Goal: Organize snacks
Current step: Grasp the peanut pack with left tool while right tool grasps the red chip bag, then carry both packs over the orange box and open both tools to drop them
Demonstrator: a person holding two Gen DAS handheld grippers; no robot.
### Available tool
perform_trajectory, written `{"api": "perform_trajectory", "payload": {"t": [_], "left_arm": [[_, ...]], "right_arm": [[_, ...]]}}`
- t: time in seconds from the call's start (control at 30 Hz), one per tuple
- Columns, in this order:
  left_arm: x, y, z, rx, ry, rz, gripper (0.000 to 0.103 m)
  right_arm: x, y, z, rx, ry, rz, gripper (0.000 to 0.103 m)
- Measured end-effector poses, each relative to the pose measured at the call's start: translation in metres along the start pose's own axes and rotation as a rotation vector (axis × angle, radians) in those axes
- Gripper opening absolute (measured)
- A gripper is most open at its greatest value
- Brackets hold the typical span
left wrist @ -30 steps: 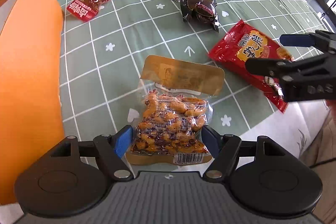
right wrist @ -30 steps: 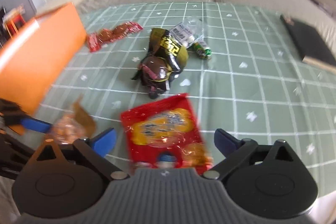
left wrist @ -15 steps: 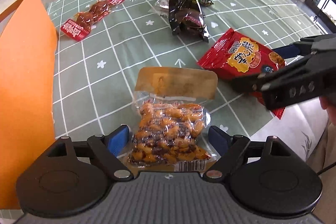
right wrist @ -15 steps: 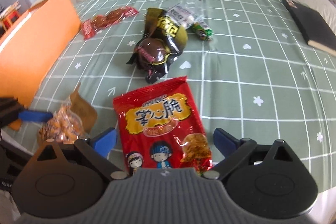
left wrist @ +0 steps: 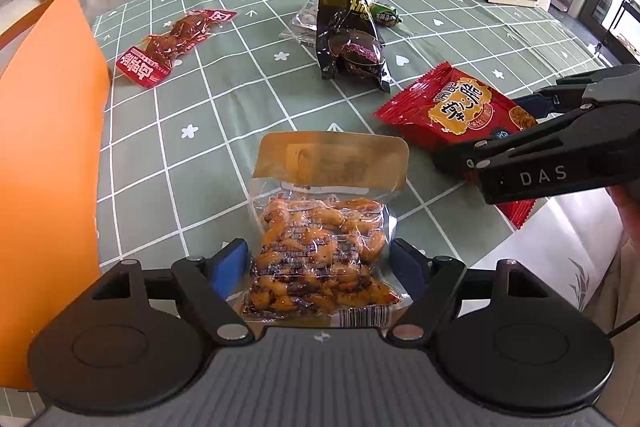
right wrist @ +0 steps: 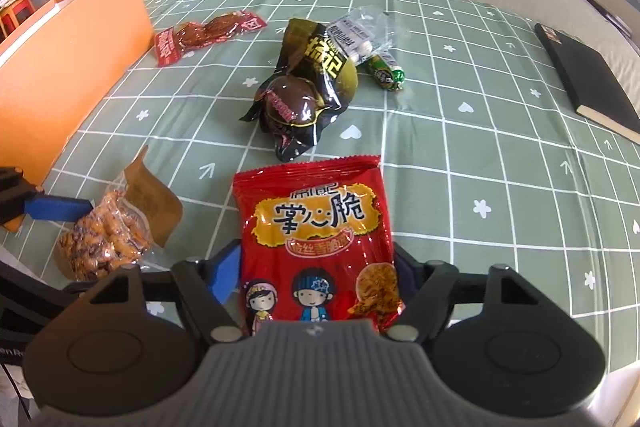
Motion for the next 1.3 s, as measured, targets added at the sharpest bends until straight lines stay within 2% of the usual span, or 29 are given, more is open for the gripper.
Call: {"api": "perform_trajectory", "payload": {"t": [0.23, 0.43, 0.77, 1.03, 1.17, 1.3], "left_arm": [[0.0, 0.002, 0.01, 0.041, -0.035, 0.071, 0.088], [0.006, 0.014, 0.036, 0.118, -0.045, 0.065, 0.088], [-0.009, 0.035, 0.096, 0.233, -0.004, 0.088, 0.088], [-0.049, 0.039, 0.141, 0.323, 0.088, 0.162, 0.088], [-0.078, 0.042, 0.158, 0.347, 0.153, 0.203, 0.088], [-0.113, 0.041, 0.167, 0.332, 0.206, 0.263, 0.088]], "right_arm": [[0.01, 0.001, 0.004, -0.01, 0.008, -0.095, 0.07], [0.014, 0.005, 0.012, 0.008, -0.017, -0.133, 0.07], [-0.007, 0.027, 0.058, 0.129, -0.014, -0.124, 0.07], [-0.043, 0.07, 0.114, 0.28, 0.081, -0.094, 0.07], [-0.07, 0.096, 0.131, 0.304, 0.173, -0.067, 0.07], [-0.106, 0.121, 0.139, 0.311, 0.251, -0.019, 0.07]]}}
Point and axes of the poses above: each gripper's, at about its wrist camera, not at the fingertips, and z roughly against the way its jaws point, x to its right, y to its top, the point moved 6 cm from there along -z, roughly the way its jaws point, and after that the axes turned 13 degrees about -y, right-handed, at the moved point
